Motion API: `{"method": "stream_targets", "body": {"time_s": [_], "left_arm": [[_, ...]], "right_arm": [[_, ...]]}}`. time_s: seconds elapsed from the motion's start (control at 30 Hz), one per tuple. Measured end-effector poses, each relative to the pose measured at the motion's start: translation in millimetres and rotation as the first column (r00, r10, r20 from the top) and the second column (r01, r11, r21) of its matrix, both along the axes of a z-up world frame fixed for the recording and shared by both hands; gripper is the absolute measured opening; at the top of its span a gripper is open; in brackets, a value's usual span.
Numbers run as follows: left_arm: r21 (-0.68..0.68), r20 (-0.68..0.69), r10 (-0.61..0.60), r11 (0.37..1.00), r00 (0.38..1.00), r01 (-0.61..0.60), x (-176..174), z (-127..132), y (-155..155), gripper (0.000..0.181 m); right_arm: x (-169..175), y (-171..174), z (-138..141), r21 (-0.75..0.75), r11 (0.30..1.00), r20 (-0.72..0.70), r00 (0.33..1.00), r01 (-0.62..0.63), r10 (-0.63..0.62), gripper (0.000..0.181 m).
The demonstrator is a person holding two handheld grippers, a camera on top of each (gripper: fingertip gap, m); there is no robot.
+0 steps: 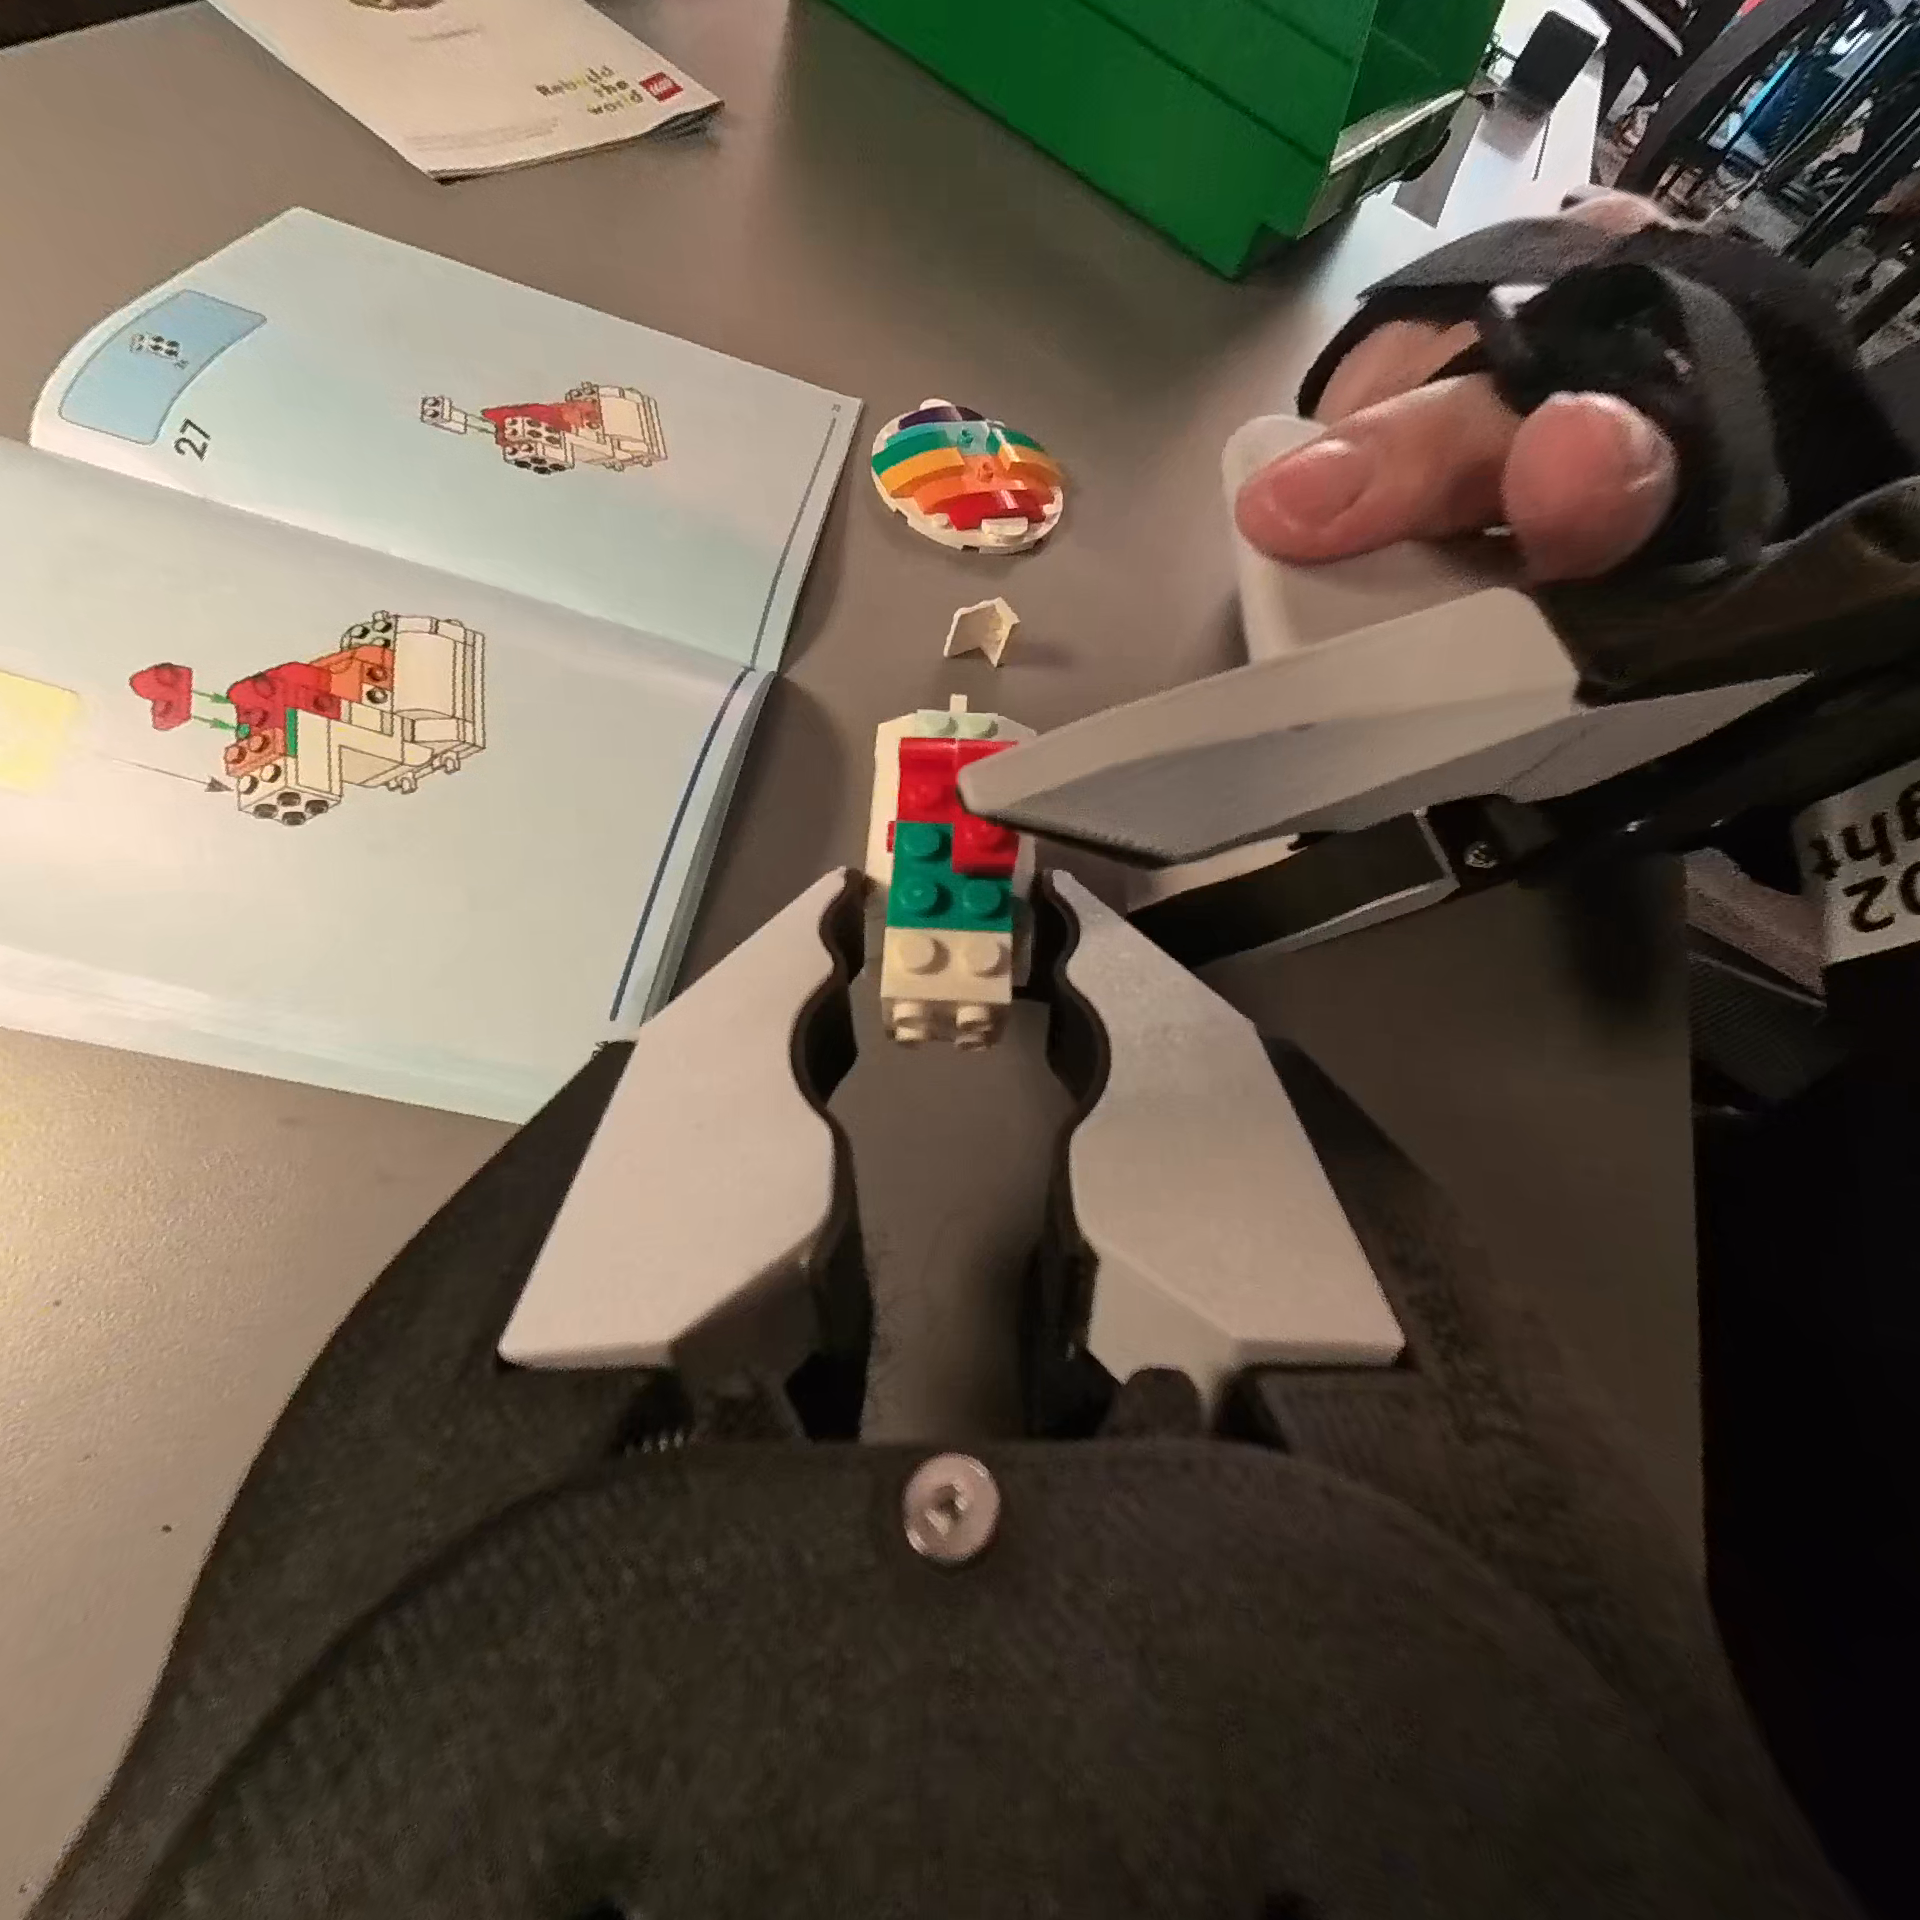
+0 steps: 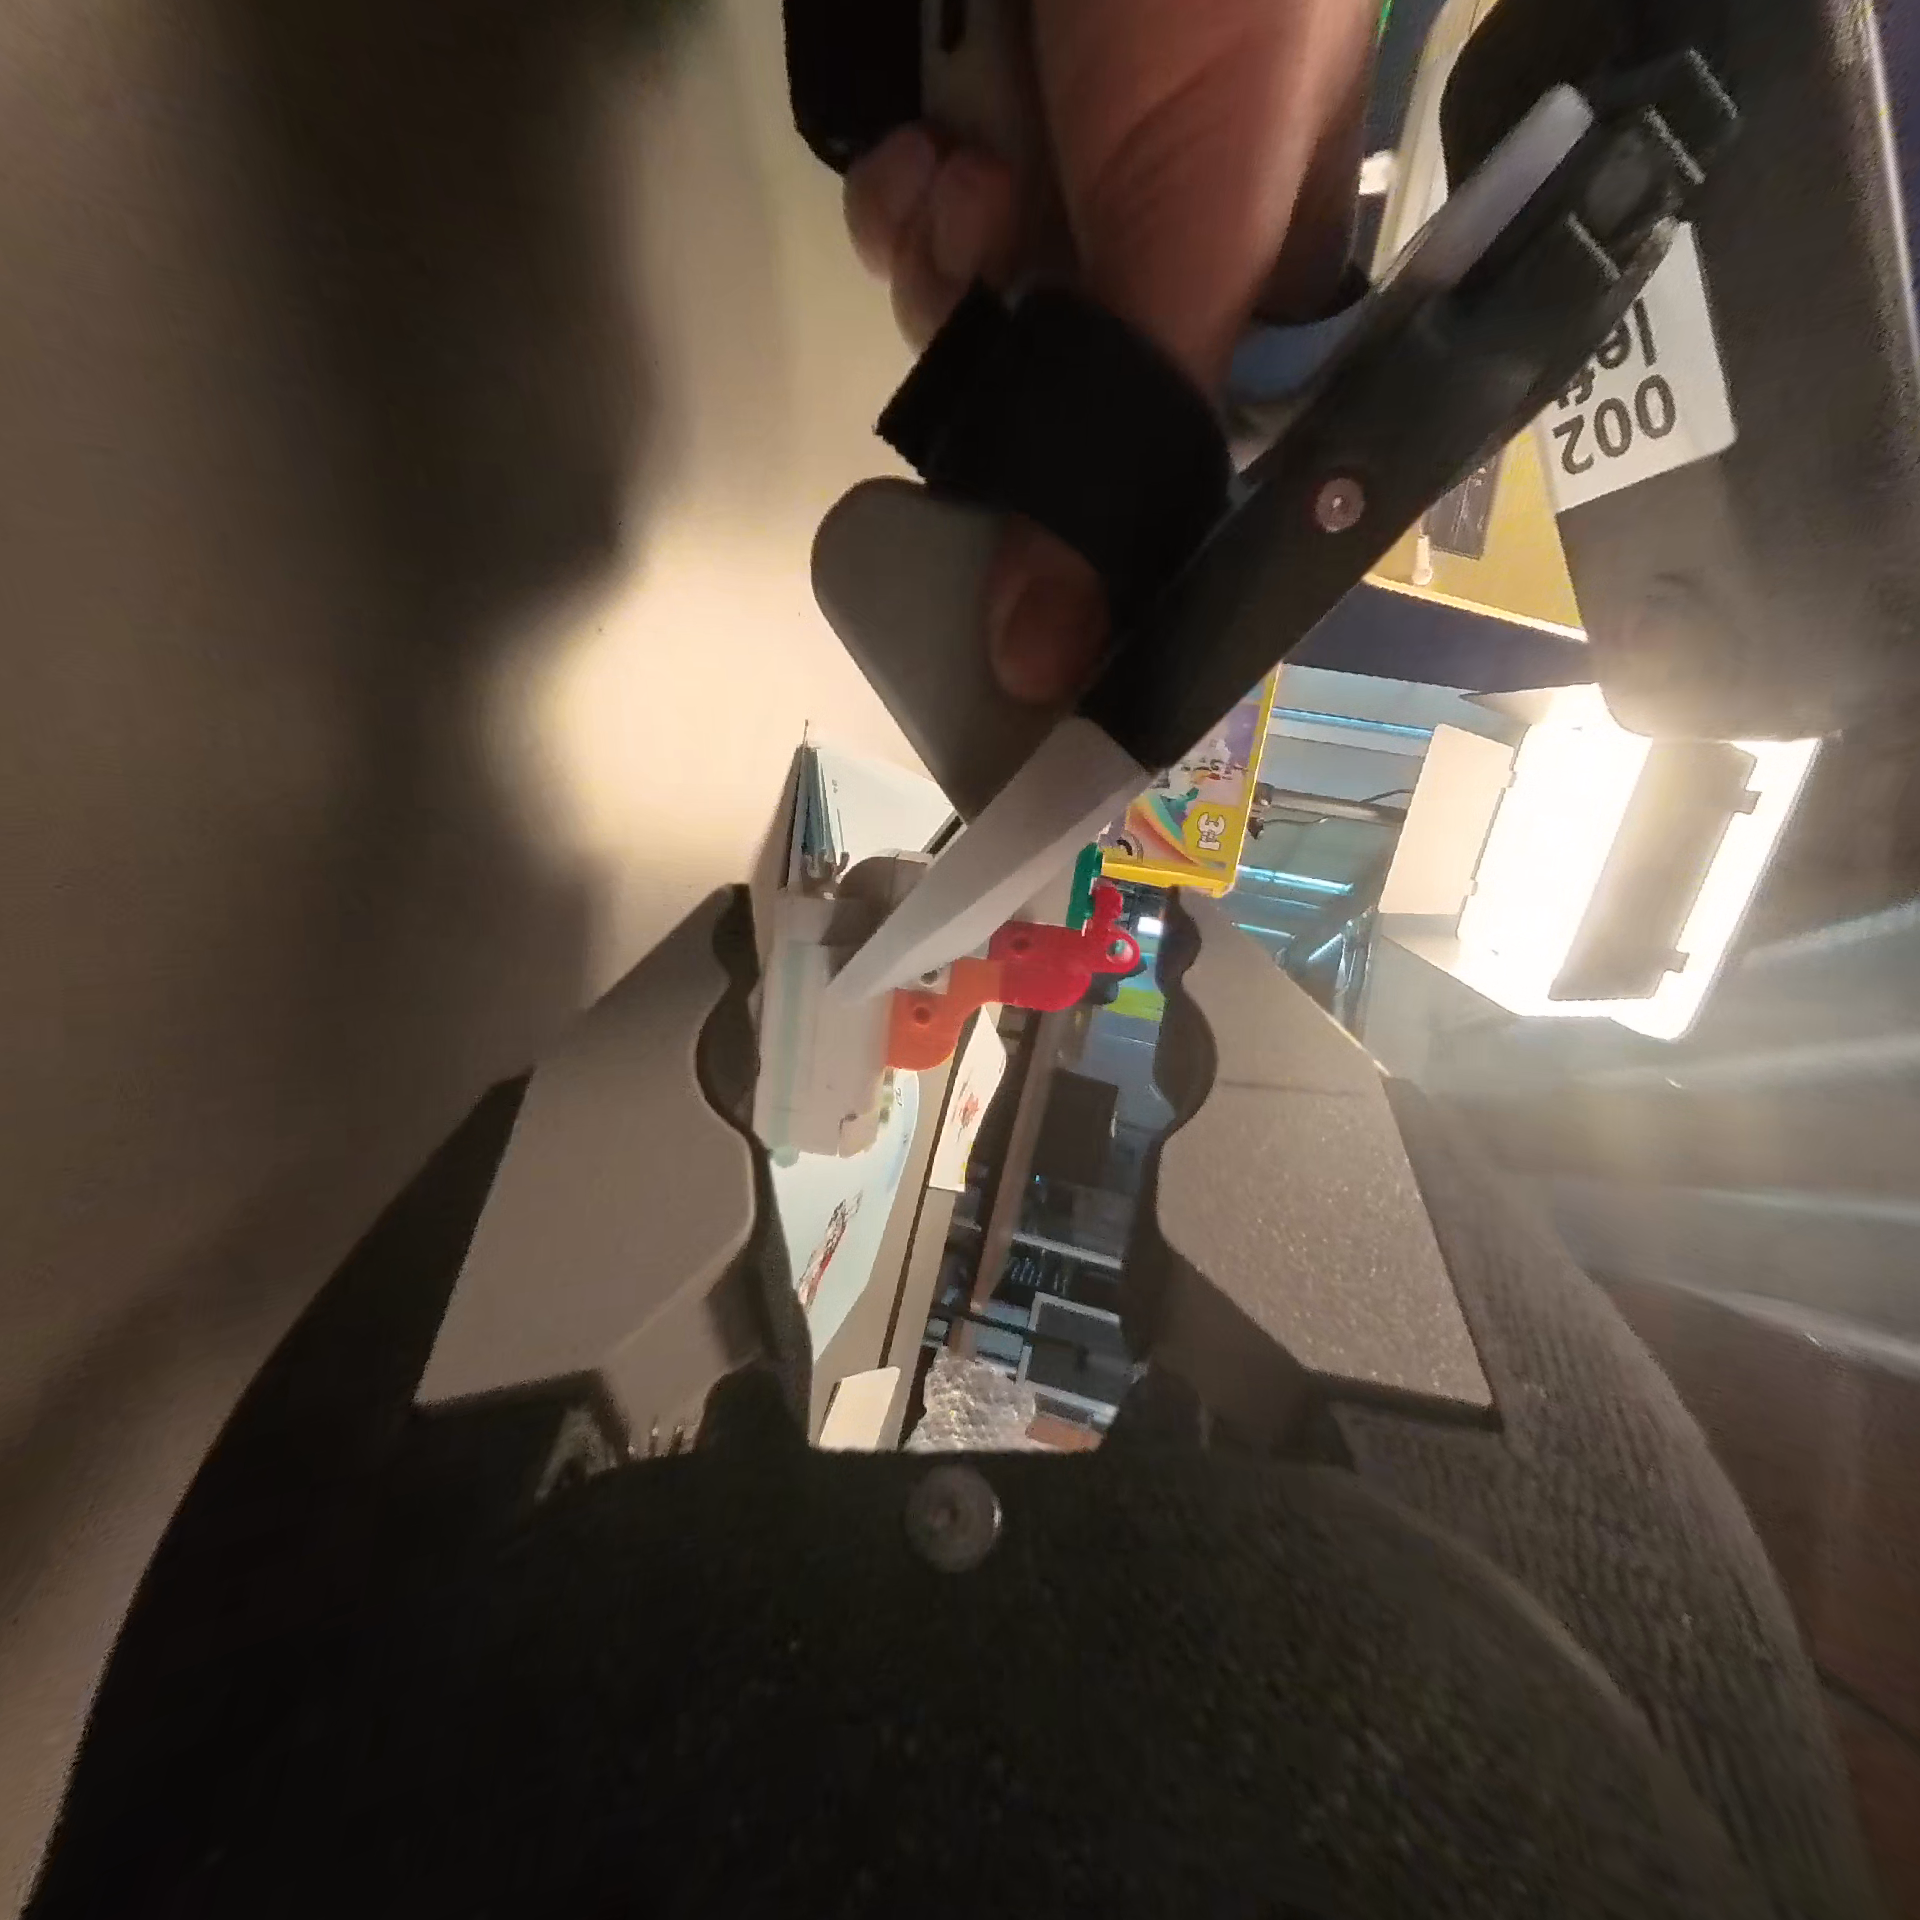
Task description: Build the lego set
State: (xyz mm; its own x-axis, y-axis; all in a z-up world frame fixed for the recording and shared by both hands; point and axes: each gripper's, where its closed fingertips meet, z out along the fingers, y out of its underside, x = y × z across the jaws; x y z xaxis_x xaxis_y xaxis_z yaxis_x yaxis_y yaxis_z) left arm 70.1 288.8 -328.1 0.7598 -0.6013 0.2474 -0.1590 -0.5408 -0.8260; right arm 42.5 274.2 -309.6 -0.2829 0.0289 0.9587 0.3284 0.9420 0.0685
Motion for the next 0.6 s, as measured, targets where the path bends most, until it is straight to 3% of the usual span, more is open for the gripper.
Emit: {"method": "stream_targets", "body": {"time_s": [0.2,0.6], "left_arm": [[-0.002,-0.008,0.010,1.000,1.000,-0.010,-1.6,-0.1,0.3,0.031],[-0.010,-0.002,0.003,1.000,1.000,-0.003,0.0,0.4,-1.2,0.031]], "right_arm": [[-1.6,0.6,-3.0,0.008,1.000,0.004,1.000,0.009,-0.009,0.067],[0.0,0.5,-1.3,-0.103,0.994,-0.036,0.999,0.026,-0.030,0.066]]}}
